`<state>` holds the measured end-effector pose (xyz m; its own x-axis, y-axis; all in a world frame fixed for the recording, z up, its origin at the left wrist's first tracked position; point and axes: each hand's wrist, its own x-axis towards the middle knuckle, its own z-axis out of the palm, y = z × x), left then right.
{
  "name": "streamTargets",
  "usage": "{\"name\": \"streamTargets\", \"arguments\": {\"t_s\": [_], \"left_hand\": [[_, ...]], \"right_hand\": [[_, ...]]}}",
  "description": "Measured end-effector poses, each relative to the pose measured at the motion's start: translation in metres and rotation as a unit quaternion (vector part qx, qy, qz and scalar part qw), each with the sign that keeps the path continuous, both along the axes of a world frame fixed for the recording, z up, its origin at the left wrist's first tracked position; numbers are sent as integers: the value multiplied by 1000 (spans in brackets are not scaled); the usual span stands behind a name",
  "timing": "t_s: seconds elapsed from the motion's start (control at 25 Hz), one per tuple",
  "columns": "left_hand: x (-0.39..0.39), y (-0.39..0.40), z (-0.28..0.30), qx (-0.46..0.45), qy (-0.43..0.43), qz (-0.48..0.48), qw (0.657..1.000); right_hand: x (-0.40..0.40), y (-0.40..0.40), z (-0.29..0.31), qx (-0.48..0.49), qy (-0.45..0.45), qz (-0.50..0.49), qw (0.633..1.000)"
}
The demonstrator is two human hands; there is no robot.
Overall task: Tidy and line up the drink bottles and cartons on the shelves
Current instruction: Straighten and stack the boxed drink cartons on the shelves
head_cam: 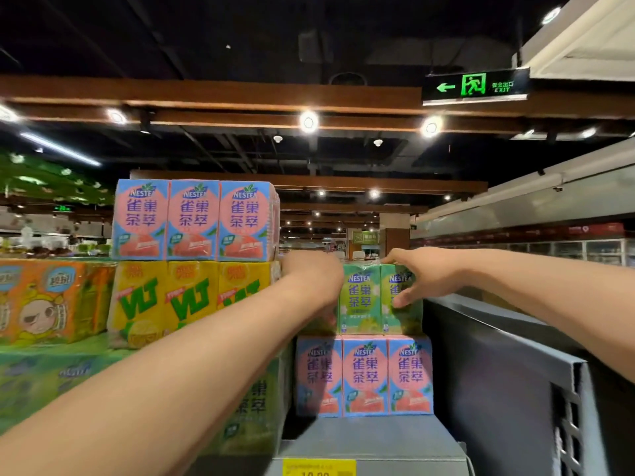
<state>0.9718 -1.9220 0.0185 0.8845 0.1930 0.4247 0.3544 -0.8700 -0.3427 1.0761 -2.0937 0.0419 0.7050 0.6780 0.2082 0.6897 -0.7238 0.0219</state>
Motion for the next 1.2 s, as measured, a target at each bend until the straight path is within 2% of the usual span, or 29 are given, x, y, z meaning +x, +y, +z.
{"name": "streamTargets", "arguments": {"t_s": [0.2, 0.44, 0.56, 0.72, 0.8, 1.0, 1.2], "left_hand": [[-3, 1, -17, 10, -120, -24, 992], [-21, 1, -32, 12, -187, -40, 981], [-27, -5, -34, 21, -224, -78, 971], [-45, -3, -16, 96, -313, -147, 933], [-60, 1, -4, 122, -363, -190, 904], [-107, 14, 21, 121, -459, -276, 836], [-158, 64, 42, 148, -478, -264, 824]], "right_hand": [[-3, 0, -2, 50, -21, 18, 998], [-25, -12, 1, 78, -102, 26, 991], [-42, -29, 4, 88, -119, 9, 989], [-67, -51, 15, 181, -140, 6, 973], [-87, -60, 19, 235, -166, 16, 958], [-134, -63, 35, 324, -240, 54, 914], [-173, -21, 53, 362, -254, 115, 890]]}}
